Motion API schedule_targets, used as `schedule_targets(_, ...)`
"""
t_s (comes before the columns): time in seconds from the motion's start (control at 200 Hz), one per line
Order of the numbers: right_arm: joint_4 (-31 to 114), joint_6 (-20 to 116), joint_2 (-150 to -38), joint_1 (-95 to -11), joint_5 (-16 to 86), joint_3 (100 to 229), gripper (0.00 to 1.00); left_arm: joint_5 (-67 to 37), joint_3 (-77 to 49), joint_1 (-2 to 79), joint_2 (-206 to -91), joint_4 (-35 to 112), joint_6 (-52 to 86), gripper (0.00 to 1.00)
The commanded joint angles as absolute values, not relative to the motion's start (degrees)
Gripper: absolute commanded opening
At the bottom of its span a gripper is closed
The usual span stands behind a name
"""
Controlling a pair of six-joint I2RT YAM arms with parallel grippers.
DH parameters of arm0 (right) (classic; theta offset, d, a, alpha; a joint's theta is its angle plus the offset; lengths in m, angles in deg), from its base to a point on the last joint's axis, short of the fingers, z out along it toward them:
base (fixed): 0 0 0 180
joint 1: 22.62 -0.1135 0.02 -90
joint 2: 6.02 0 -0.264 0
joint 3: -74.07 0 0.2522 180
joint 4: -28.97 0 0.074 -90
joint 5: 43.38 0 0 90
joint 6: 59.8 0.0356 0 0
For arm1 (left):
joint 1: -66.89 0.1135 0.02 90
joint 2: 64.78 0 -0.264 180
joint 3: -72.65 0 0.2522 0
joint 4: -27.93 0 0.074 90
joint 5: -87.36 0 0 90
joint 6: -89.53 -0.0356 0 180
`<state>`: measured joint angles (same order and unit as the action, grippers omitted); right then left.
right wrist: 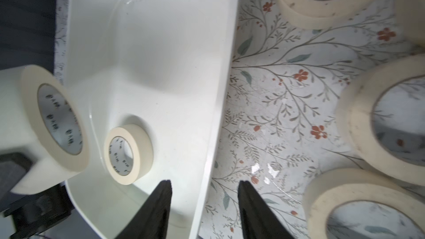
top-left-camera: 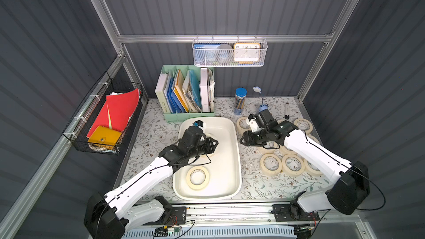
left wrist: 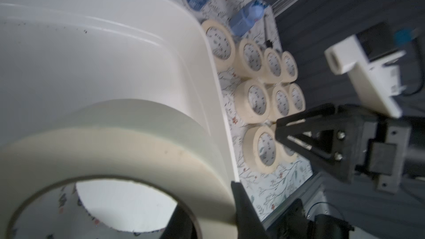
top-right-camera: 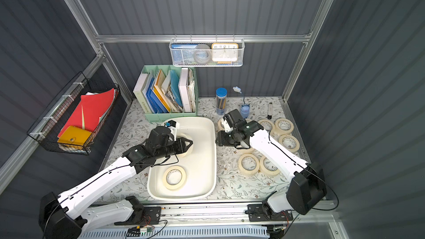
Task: Take out the art tape in the storage box
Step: Pick up the art tape from the storage box.
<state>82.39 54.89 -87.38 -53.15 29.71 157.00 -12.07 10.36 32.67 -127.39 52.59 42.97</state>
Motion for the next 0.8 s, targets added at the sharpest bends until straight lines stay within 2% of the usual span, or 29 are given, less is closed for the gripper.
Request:
schedule_targets(0.0, 73.1, 58.0, -87.2, -52.1, 19.7, 154.7, 0.53, -21.1, 14.2, 36.0, -123.9, 28.2, 48.0, 0.0)
schedule_targets(0.175, 56.5, 63.7, -88.1, -48.8, 8.7, 149.4, 0.53, -30.6, 18.3, 36.2, -123.2, 9.5, 50.9, 0.0)
schedule_targets(0.295, 39.4, 73.9, -89.8, -46.1, 1.8, 145.3, 0.53, -34.5, 21.1, 36.4, -123.6, -0.5, 54.4, 0.0)
schedule_targets(0.545, 15.3, 90.9, -97.0, -44.7, -5.6, 146.1, 0.53, -37.0, 21.4, 36.4, -125.1, -3.2, 55.1, 0.0)
schedule_targets(0.795, 10.2, 95.1, -100.4, -49.0, -7.8, 150.0, 0.54, -36.6, 21.4, 36.4, -125.9, -3.3, 54.6, 0.0)
